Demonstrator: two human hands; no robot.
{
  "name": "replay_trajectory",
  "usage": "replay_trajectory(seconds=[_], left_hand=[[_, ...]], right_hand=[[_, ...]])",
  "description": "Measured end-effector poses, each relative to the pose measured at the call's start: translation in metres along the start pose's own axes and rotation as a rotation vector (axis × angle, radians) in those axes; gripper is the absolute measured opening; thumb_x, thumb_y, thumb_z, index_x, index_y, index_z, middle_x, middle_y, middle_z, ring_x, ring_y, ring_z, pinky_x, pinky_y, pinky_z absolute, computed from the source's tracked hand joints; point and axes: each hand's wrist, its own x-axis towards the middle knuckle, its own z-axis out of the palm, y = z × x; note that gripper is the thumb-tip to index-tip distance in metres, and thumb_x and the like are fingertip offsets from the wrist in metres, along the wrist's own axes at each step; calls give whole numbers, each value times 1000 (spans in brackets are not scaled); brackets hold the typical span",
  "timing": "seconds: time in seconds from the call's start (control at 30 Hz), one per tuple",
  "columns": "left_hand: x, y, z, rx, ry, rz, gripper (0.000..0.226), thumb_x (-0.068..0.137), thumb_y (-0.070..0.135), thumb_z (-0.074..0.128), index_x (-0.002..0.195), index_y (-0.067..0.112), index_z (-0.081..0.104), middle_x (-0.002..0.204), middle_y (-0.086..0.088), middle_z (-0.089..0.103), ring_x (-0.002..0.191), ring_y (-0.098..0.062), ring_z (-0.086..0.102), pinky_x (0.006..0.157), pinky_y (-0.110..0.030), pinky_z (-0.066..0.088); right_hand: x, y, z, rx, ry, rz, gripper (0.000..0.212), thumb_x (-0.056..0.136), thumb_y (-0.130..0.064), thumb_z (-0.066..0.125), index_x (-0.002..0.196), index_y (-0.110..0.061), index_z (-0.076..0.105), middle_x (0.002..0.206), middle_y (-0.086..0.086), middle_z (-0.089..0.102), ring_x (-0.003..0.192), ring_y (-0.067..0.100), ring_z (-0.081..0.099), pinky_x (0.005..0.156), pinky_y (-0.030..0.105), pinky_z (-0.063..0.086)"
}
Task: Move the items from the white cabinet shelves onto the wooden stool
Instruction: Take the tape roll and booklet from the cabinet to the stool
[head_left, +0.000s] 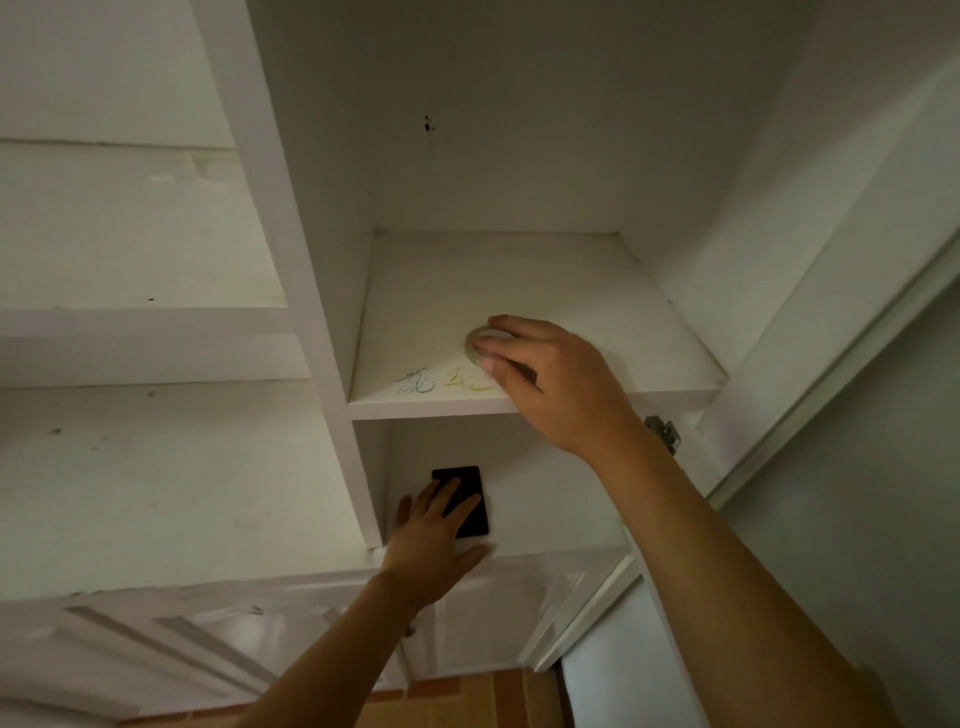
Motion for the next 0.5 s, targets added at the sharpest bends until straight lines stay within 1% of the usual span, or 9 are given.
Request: replay_trajectory(seconds=[0.1, 0.2, 0.3, 0.33, 0.43, 0.5], left_hand=[[-6, -3, 3, 10, 27, 11, 80, 92, 81, 37, 162, 44, 26, 173, 5, 17, 160, -26, 11, 129, -53, 8], [-17, -3, 10, 0, 42, 30, 77, 92, 75, 44, 161, 45, 28, 172, 6, 22, 159, -28, 17, 129, -52, 14], [-29, 1, 16, 16, 85, 66, 68, 93, 68, 49, 156, 45, 39, 166, 7, 36, 152, -30, 32, 125, -49, 25], [-31, 1, 17, 22, 96, 70, 66, 93, 67, 49, 155, 46, 40, 164, 9, 38, 150, -29, 34, 124, -47, 27], [-30, -1, 14, -11, 91, 62, 69, 93, 68, 51, 157, 47, 35, 163, 11, 32, 150, -26, 31, 124, -43, 28], [-22, -6, 10, -53, 86, 39, 81, 90, 69, 57, 160, 45, 25, 167, 7, 22, 153, -26, 23, 126, -44, 26]], right_hand=[[0, -1, 0, -2, -1, -5, 33, 106, -32, 57, 133, -23, 73, 149, 3, 62, 137, 23, 57, 113, 41, 47], [0, -1, 1, 2, 2, -2, 32, 106, -31, 58, 133, -23, 73, 148, 3, 63, 136, 24, 58, 112, 42, 48], [0, -1, 3, 2, 4, 3, 33, 105, -31, 57, 132, -22, 73, 147, 4, 63, 136, 24, 57, 111, 44, 48], [0, -1, 3, 4, 7, 5, 33, 105, -32, 56, 132, -23, 73, 147, 4, 63, 136, 25, 57, 111, 46, 49], [0, 0, 3, 2, 13, 7, 33, 105, -32, 56, 132, -24, 73, 147, 3, 63, 137, 25, 57, 110, 48, 50], [0, 0, 2, 1, 10, 7, 32, 106, -31, 57, 132, -24, 73, 147, 3, 63, 137, 25, 57, 110, 48, 50]])
